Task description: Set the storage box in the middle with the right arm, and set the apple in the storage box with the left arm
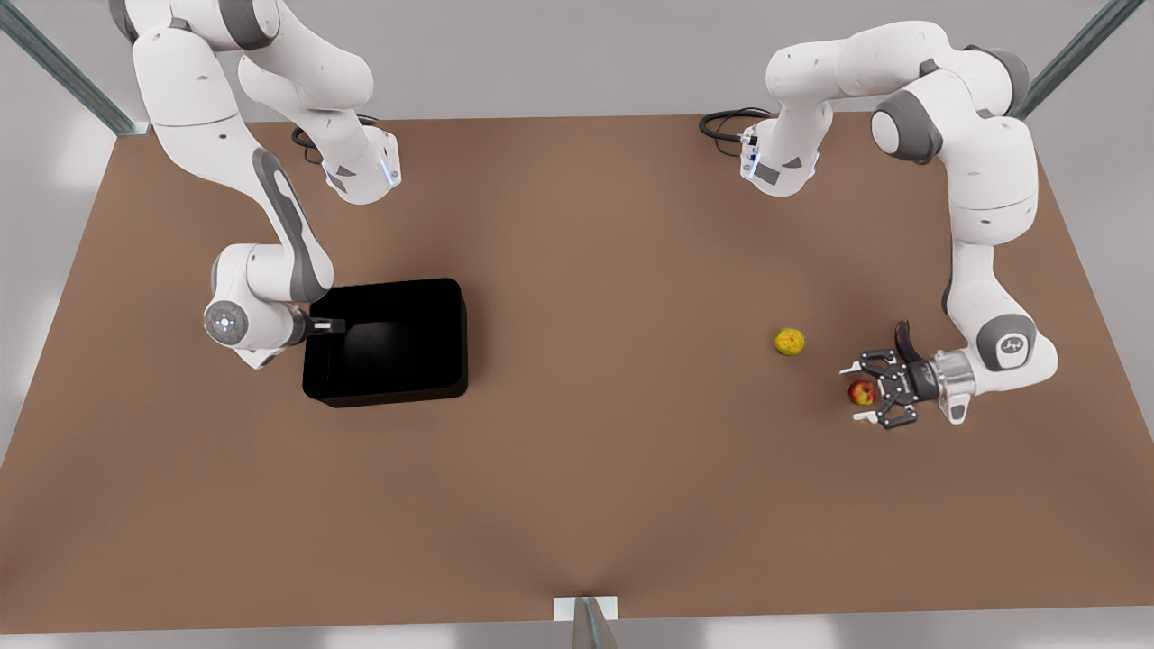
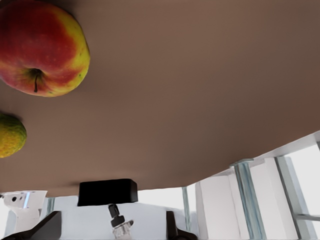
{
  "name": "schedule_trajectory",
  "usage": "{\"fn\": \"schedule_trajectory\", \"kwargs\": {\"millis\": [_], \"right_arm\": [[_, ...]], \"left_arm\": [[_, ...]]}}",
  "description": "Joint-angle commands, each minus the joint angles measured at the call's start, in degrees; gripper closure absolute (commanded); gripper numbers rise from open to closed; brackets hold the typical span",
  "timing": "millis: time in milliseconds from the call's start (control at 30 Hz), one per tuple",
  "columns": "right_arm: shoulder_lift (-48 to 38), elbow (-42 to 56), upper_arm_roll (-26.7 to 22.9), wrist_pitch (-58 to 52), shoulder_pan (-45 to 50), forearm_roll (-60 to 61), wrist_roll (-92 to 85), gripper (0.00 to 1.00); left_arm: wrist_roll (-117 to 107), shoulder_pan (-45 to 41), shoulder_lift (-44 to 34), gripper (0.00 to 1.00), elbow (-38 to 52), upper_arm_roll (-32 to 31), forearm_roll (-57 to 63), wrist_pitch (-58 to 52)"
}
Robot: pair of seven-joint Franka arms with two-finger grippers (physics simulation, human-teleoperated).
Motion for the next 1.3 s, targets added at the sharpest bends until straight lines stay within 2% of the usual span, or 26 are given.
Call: {"fn": "schedule_trajectory", "kwargs": {"millis": [0, 33, 67, 133, 233, 333, 400, 500, 867, 967, 1067, 1100, 1267], "right_arm": [[0.01, 0.0, 0.0, 0.0, 0.0, 0.0, 0.0, 0.25], [0.1, 0.0, 0.0, -0.18, 0.0, -0.09, 0.0, 0.43], [0.36, 0.09, 0.0, -0.36, 0.0, -0.17, -0.09, 0.54], [0.45, 0.18, 0.0, -0.36, 0.0, -0.35, -0.18, 0.58], [0.98, 0.27, 0.0, -0.44, 0.0, -0.44, -0.44, 0.63], [1.24, 0.27, 0.0, -0.53, -0.09, -0.7, -0.53, 0.64], [1.77, 0.36, 0.0, -0.8, -0.09, -1.32, -0.53, 0.72], [1.77, 0.44, 0.0, -1.06, 0.0, -1.49, -0.7, 0.78], [1.51, 1.67, 0.09, -1.59, 0.88, -1.58, -0.79, 0.79], [1.33, 3.08, 0.35, -1.59, 2.2, -1.58, -0.97, 0.79], [1.07, 6.42, 0.53, -2.73, 5.01, -1.67, -1.93, 0.79], [1.15, 8.44, 0.53, -3.78, 6.41, -1.67, -2.02, 0.79], [2.91, 13.27, 2.46, -3.17, 11.08, -1.23, -1.93, 0.79]], "left_arm": [[0.01, -0.01, 0.0, 0.0, -0.02, 0.34, 4.62, -0.24], [0.27, -0.01, 0.26, 0.0, 0.33, 0.7, 5.15, 0.63], [0.18, -0.01, 0.79, 0.0, 0.95, 0.87, 5.68, 0.81], [-1.13, 1.4, 3.6, 0.0, 6.05, 1.31, 5.59, 1.34], [-0.34, 2.1, 4.57, 0.0, 4.91, 1.4, 5.59, 0.64], [0.36, 2.1, 4.04, 0.0, 2.71, 1.58, 5.77, -2.27], [0.89, 2.1, 4.92, 0.0, 2.88, 1.58, 5.77, 1.42], [0.89, 2.1, 5.62, 0.0, 3.06, 1.58, 5.33, 3.8], [1.5, 2.19, 7.29, 0.0, 2.62, 1.14, 5.06, 6.17], [1.5, 2.54, 7.73, 0.04, 2.88, 1.14, 4.98, 6.52], [1.24, 2.54, 7.82, 0.27, 2.97, 1.14, 4.98, 6.52], [1.33, 2.63, 7.82, 0.3, 2.97, 1.14, 4.97, 6.52], [1.5, 2.98, 8.52, 0.3, 3.24, 1.14, 4.97, 6.7]]}}
